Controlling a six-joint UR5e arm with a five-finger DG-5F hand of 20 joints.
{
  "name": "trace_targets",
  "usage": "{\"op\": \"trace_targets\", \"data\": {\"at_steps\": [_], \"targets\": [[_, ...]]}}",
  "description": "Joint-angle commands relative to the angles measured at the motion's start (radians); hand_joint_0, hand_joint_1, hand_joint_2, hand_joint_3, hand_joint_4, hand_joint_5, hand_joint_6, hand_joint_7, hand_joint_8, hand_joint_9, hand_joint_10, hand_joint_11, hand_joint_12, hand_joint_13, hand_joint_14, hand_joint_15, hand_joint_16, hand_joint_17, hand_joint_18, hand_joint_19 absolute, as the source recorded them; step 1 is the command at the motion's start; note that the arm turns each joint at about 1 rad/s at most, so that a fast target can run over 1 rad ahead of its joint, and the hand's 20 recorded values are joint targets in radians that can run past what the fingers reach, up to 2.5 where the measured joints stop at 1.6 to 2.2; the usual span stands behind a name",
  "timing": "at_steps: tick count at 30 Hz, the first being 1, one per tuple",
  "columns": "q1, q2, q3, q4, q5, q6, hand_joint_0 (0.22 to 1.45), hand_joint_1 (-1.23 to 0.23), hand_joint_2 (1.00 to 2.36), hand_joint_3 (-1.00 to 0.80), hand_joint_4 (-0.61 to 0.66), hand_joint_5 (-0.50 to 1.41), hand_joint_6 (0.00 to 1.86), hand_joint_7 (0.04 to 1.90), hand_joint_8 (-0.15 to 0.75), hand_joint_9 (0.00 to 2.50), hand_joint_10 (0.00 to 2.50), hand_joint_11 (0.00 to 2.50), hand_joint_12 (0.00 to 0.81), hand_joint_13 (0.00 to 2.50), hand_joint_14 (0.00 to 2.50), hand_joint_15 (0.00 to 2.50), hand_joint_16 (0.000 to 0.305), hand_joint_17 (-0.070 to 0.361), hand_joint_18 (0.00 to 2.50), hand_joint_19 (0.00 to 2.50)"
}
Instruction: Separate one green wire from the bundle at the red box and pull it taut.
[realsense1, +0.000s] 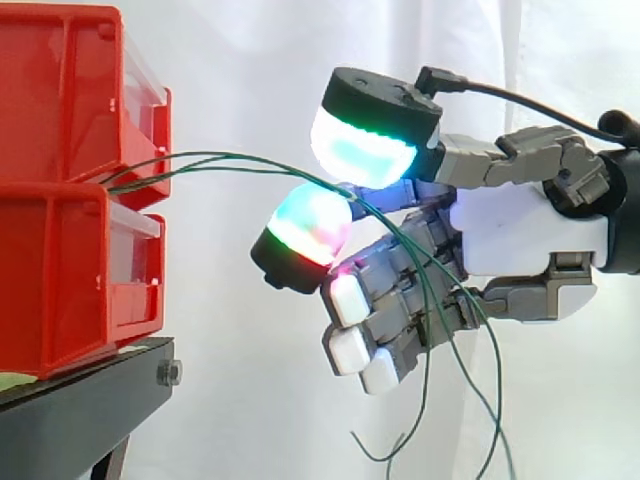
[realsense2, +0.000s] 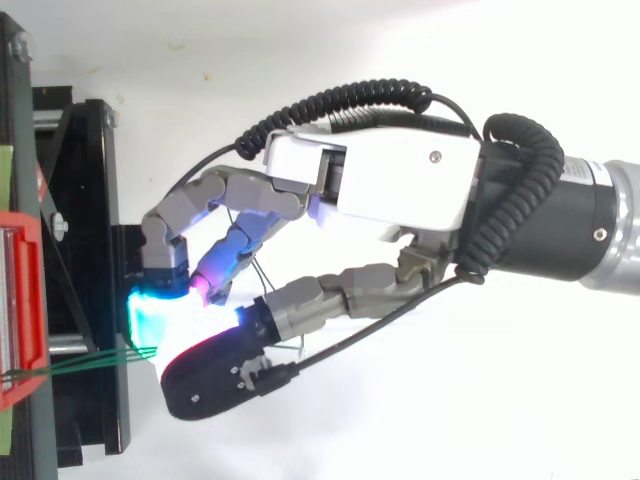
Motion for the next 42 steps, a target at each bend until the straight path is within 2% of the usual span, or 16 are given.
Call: {"op": "trace_targets", "data": {"at_steps": [1,6,11,13,22,36,42], "targets": [[-0.001,0.001,0.0,0.0,0.0,0.0,0.61,-0.58,1.01,-0.33,0.16,-0.17,0.92,1.03,0.327,0.96,0.02,0.61,0.381,0.95,0.02,0.52,0.052,0.118,0.87,0.47],[-0.001,0.002,0.006,-0.005,-0.012,0.0,0.63,-0.72,1.02,-0.22,0.13,-0.17,0.92,1.11,0.326,0.94,0.02,0.62,0.379,0.94,0.02,0.51,0.052,0.118,0.87,0.47],[-0.001,0.002,0.011,-0.009,-0.012,0.0,0.67,-0.79,1.02,-0.22,0.09,-0.18,0.94,1.03,0.319,0.92,0.02,0.63,0.374,0.95,0.02,0.51,0.052,0.116,0.88,0.46],[-0.001,0.002,0.011,-0.009,-0.012,0.0,0.68,-0.78,1.02,-0.28,0.1,-0.18,0.95,0.98,0.32,0.93,0.02,0.63,0.372,0.95,0.02,0.51,0.051,0.116,0.88,0.46],[-0.001,0.002,0.011,-0.009,-0.011,0.0,0.68,-0.76,1.0,-0.46,0.14,-0.18,0.94,0.97,0.315,0.94,0.02,0.64,0.365,0.96,0.02,0.51,0.051,0.115,0.89,0.46],[-0.001,0.001,0.009,-0.006,-0.006,0.0,0.57,-0.63,1.0,-0.5,0.18,-0.19,0.92,0.94,0.321,0.97,0.02,0.65,0.374,1.0,0.02,0.54,0.053,0.12,0.9,0.47],[-0.001,-0.007,0.005,0.009,-0.006,0.012,0.55,-0.62,1.0,-0.5,0.19,-0.2,0.9,0.9,0.328,0.98,0.02,0.66,0.383,1.15,0.02,0.61,0.056,0.126,0.93,0.48]]}}
